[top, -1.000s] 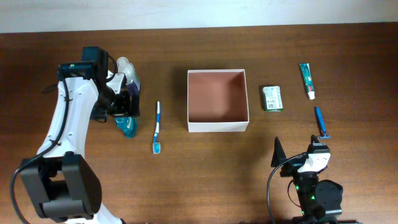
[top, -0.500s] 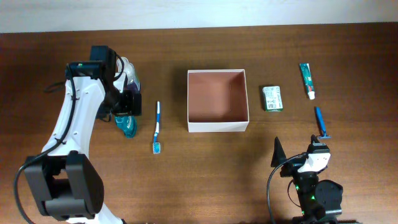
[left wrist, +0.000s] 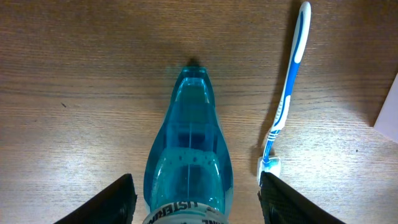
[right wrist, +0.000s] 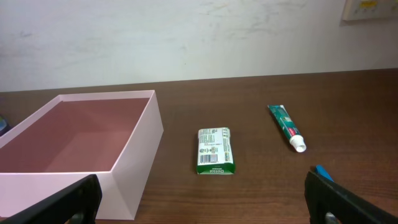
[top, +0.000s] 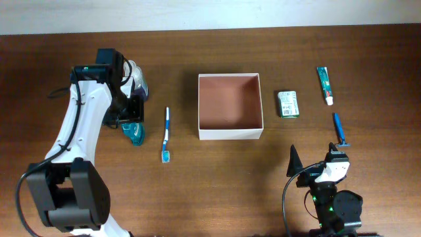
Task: Pack container
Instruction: 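Close the left gripper on the Listerine bottle neck and lift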
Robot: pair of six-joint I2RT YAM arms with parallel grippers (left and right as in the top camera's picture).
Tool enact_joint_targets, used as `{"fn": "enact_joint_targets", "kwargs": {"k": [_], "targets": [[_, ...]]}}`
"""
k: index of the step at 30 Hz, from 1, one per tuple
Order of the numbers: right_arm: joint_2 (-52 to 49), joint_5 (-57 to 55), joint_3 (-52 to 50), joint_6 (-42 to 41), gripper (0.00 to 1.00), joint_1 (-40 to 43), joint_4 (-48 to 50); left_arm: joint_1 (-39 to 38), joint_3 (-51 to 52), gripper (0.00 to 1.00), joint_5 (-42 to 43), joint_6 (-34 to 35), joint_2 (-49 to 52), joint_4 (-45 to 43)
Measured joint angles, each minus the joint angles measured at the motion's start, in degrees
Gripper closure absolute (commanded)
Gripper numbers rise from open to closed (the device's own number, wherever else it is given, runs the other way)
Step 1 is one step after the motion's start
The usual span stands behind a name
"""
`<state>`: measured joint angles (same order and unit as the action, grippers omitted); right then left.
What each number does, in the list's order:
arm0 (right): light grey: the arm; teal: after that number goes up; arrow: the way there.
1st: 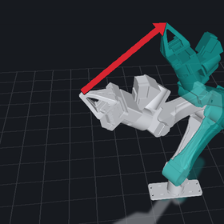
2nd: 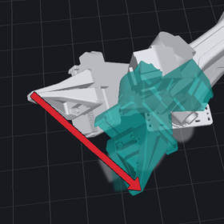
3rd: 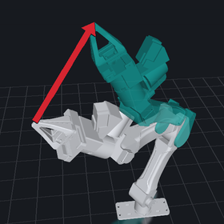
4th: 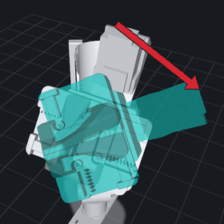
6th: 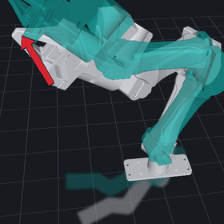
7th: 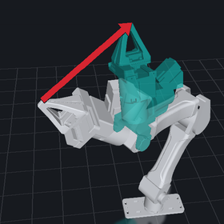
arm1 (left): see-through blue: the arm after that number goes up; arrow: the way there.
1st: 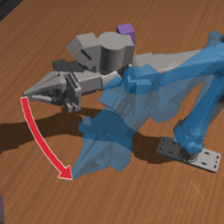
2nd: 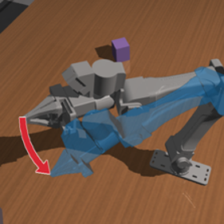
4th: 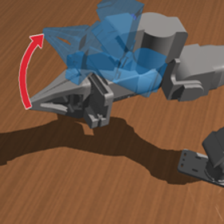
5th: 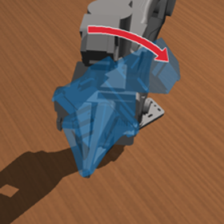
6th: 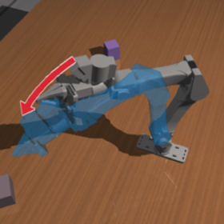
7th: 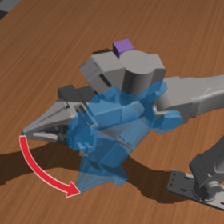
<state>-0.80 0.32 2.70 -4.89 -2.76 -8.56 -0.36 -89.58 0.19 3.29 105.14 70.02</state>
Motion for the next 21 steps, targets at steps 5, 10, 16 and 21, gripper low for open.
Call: {"fn": "enact_joint_targets", "kwargs": {"k": [5,10,16,21], "targets": [[0.0,0.0,0.0,0.0,0.01,0.0,0.0,0.0,0.0,0.36,0.0,0.0,0.3,0.0],[0.0,0.0,0.0,0.2,0.01,0.0,0.0,0.0,0.0,0.44,0.0,0.0,0.4,0.0],[0.0,0.0,0.0,0.2,0.01,0.0,0.0,0.0,0.0,0.64,0.0,0.3,0.4,-0.2],[0.0,0.0,0.0,0.2,0.01,0.0,0.0,0.0,0.0,0.82,0.2,0.4,0.4,-0.2]]}}
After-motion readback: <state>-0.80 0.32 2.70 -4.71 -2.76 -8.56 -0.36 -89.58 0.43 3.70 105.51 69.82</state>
